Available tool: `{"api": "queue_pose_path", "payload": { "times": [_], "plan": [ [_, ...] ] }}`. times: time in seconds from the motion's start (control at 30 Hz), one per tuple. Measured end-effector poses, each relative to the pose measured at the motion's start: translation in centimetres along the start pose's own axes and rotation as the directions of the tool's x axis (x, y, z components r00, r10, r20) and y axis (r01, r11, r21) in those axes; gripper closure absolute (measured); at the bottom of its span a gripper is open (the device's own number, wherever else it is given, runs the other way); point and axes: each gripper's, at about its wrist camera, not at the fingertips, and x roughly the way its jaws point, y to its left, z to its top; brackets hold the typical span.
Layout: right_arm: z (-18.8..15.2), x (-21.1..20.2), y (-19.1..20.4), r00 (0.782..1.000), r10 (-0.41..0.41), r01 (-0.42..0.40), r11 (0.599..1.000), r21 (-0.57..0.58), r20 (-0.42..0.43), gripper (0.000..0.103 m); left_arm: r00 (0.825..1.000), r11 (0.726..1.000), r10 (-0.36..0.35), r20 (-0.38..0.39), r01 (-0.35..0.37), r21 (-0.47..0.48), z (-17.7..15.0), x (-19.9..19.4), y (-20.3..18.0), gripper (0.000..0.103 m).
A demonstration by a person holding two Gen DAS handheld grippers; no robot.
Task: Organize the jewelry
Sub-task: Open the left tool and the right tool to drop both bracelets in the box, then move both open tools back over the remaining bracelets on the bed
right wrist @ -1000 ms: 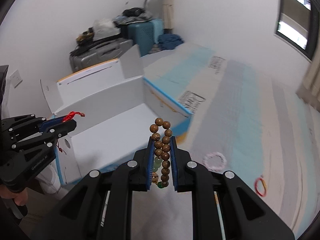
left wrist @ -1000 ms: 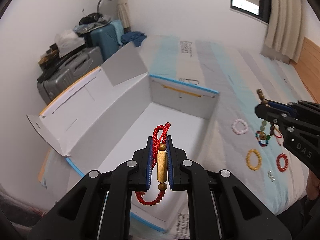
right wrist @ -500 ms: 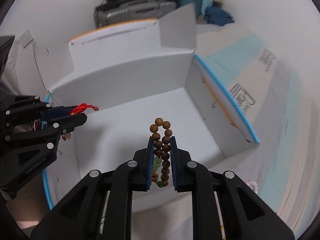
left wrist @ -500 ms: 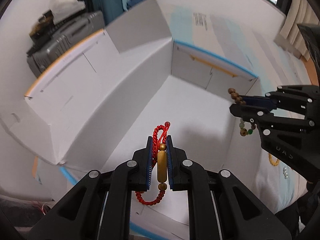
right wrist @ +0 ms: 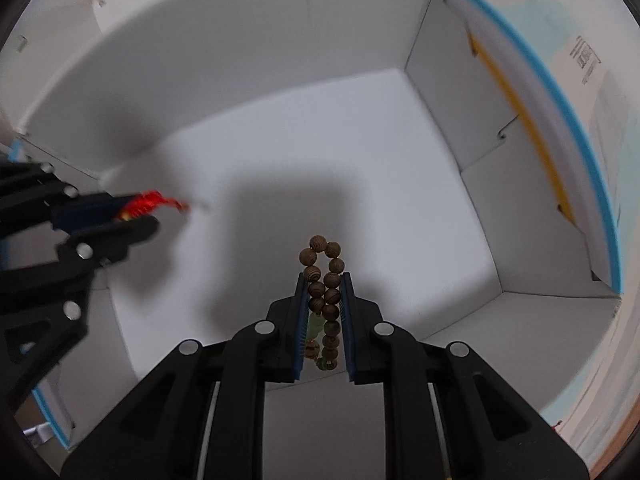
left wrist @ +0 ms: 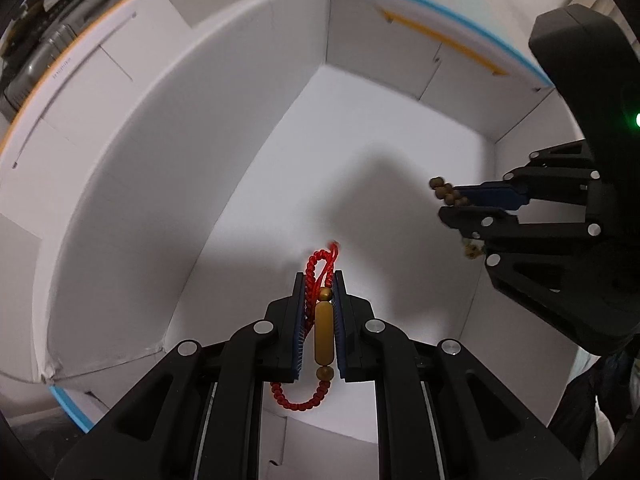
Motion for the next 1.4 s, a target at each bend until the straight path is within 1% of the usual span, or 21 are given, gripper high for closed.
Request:
{"api": "queue_pose_path", "payload": {
  "times": [0.17, 0.27, 0.33, 0.4, 0.43, 0.47, 0.53, 0.6, 0.63, 0.73, 0.8, 0.87, 0.9, 0.97, 1.07, 1.1, 1.13, 1.2, 1.27, 1.33, 1.4],
  "plan": [
    [0.0, 0.6, 0.1, 0.998, -0.019, 0.020, 1.000, 0.006, -0.067, 0.089, 0.997, 0.999, 0.023, -0.072, -0.022, 0.023, 0.1, 1.0, -0.1, 0.092],
    [-0.2, 0.6, 0.2, 0.997, -0.027, 0.028, 1.000, 0.007, -0.075, 0.088, 0.995, 0.998, 0.051, -0.083, -0.047, 0.040, 0.0, 1.1, -0.3, 0.092],
    [-0.4, 0.3, 0.3, 0.998, -0.032, 0.032, 0.999, 0.012, -0.058, 0.085, 0.995, 0.997, 0.064, -0.076, -0.061, 0.039, 0.0, 1.0, -0.4, 0.091],
    [-1.3, -0.3, 0.6, 0.999, -0.028, 0.029, 0.999, 0.018, -0.040, 0.068, 0.995, 0.997, 0.073, -0.065, -0.071, 0.030, -0.1, 0.8, -0.5, 0.087],
    [-1.4, -0.6, 0.5, 0.999, -0.027, 0.028, 0.999, 0.019, -0.028, 0.062, 0.996, 0.998, 0.069, -0.055, -0.069, 0.013, -0.2, 0.5, -0.4, 0.085],
    [-1.7, -1.0, 0.5, 0.999, -0.031, 0.031, 0.999, 0.019, -0.012, 0.060, 0.996, 0.997, 0.071, -0.045, -0.071, 0.007, -0.3, 0.3, -0.3, 0.078],
    [-2.1, -1.4, 0.6, 0.999, -0.035, 0.035, 0.999, 0.020, 0.008, 0.053, 0.997, 0.997, 0.075, -0.030, -0.075, 0.004, -0.6, -0.2, -0.5, 0.068],
    [-2.5, -1.8, 0.7, 0.999, -0.042, 0.042, 0.999, 0.012, 0.021, 0.053, 0.997, 0.997, 0.080, -0.018, -0.080, 0.008, -0.8, -0.5, -0.7, 0.066],
    [-2.8, -2.1, 0.8, 0.999, -0.039, 0.039, 0.999, 0.011, 0.031, 0.052, 0.996, 0.996, 0.087, -0.008, -0.087, 0.005, -1.0, -0.7, -0.9, 0.059],
    [-3.5, -3.1, 1.1, 0.997, -0.044, 0.044, 0.999, 0.006, 0.062, 0.042, 0.994, 0.994, 0.110, 0.023, -0.110, -0.011, -1.4, -1.5, -0.7, 0.045],
    [-3.9, -3.7, 1.0, 0.996, -0.055, 0.055, 0.998, 0.006, 0.076, 0.041, 0.992, 0.993, 0.117, 0.044, -0.116, -0.022, -1.6, -2.0, -0.7, 0.043],
    [-4.4, -4.5, 0.7, 0.994, -0.059, 0.058, 0.998, 0.014, 0.094, 0.040, 0.989, 0.991, 0.130, 0.070, -0.128, -0.032, -1.8, -2.8, -0.7, 0.035],
    [-4.4, -4.6, 0.8, 0.992, -0.069, 0.067, 0.998, 0.020, 0.103, 0.037, 0.985, 0.989, 0.147, 0.091, -0.143, -0.044, -2.0, -3.3, -0.6, 0.032],
    [-5.0, -5.6, 0.4, 0.987, -0.087, 0.082, 0.996, 0.039, 0.136, 0.032, 0.978, 0.986, 0.161, 0.135, -0.154, -0.060, -2.1, -4.3, -0.2, 0.021],
    [-6.0, -6.9, -0.1, 0.980, -0.094, 0.084, 0.995, 0.061, 0.177, 0.024, 0.969, 0.984, 0.168, 0.181, -0.155, -0.086, -1.5, -5.6, 0.3, 0.011],
    [-6.4, -7.5, -0.3, 0.975, -0.097, 0.085, 0.994, 0.067, 0.200, 0.021, 0.967, 0.984, 0.168, 0.194, -0.153, -0.090, -1.7, -6.0, 0.1, 0.011],
    [-5.4, -7.9, -0.1, 0.971, -0.108, 0.095, 0.993, 0.069, 0.214, 0.018, 0.962, 0.984, 0.168, 0.215, -0.150, -0.096, -0.9, -5.8, 0.4, 0.009],
    [-5.7, -8.7, 0.3, 0.959, -0.131, 0.116, 0.991, 0.073, 0.253, 0.015, 0.953, 0.983, 0.174, 0.247, -0.152, -0.106, -0.7, -6.8, 0.0, 0.006],
    [-5.6, -9.7, 0.2, 0.947, -0.143, 0.126, 0.989, 0.077, 0.286, 0.014, 0.948, 0.983, 0.173, 0.268, -0.149, -0.107, -0.9, -7.6, -0.3, 0.006],
    [-4.4, -9.2, -0.7, 0.936, -0.160, 0.139, 0.986, 0.087, 0.314, 0.010, 0.945, 0.983, 0.168, 0.280, -0.141, -0.113, -0.6, -7.7, -0.7, 0.006],
    [-4.5, -9.7, -1.6, 0.920, -0.174, 0.147, 0.984, 0.104, 0.351, 0.007, 0.939, 0.982, 0.173, 0.297, -0.143, -0.120, -0.6, -8.3, -1.1, 0.006]
  ]
}}
